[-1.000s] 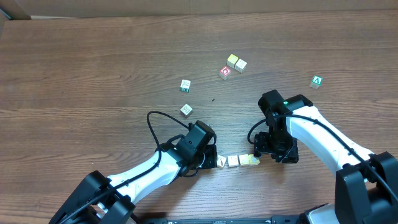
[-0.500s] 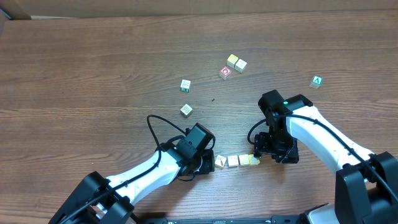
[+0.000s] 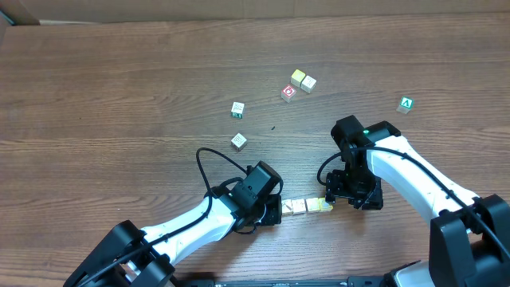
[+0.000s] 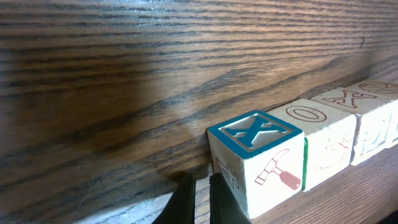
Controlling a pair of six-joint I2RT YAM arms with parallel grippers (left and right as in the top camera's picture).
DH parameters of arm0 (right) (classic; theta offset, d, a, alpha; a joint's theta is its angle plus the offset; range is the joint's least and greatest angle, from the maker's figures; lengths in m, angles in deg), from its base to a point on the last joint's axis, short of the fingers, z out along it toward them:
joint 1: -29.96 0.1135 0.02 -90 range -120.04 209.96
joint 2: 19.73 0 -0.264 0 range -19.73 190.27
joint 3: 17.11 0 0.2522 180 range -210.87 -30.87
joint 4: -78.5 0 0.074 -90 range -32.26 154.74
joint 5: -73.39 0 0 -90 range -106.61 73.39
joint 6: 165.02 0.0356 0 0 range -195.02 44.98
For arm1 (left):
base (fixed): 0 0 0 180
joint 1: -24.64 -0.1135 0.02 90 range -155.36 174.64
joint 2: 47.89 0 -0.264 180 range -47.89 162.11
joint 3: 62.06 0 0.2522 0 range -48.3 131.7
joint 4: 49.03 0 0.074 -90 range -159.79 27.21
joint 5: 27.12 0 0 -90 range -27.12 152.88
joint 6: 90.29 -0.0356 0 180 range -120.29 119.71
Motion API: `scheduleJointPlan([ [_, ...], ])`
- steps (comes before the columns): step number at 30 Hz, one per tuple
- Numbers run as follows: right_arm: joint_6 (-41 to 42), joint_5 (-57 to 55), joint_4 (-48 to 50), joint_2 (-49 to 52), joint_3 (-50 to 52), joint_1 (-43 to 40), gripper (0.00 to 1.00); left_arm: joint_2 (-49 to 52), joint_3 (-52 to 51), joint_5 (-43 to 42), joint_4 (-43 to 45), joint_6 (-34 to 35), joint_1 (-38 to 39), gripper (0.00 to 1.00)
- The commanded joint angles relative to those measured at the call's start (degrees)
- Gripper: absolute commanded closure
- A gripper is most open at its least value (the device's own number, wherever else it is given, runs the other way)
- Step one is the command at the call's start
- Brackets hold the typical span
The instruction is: Flip 5 blocks
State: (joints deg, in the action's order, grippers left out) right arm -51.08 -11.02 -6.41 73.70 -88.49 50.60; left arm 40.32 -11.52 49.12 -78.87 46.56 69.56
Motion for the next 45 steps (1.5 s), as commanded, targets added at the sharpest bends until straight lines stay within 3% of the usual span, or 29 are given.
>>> scheduleJointPlan([
  [1, 0.0, 0.1, 0.1, -0.1, 0.3, -0.2, 0.23, 0.6, -0.6, 0.0, -0.4, 0.5, 0.3, 0.96],
  [12, 0.0, 0.1, 0.1, -0.1, 0.3, -0.2, 0.23, 0.6, -0.6, 4.8, 0.3, 0.5, -0.3, 0.96],
  [45, 0.0, 0.1, 0.3, -0.1, 0.3, -0.2, 0.23, 0.6, -0.6, 1.6, 4.2, 2.5, -0.2, 0.96],
])
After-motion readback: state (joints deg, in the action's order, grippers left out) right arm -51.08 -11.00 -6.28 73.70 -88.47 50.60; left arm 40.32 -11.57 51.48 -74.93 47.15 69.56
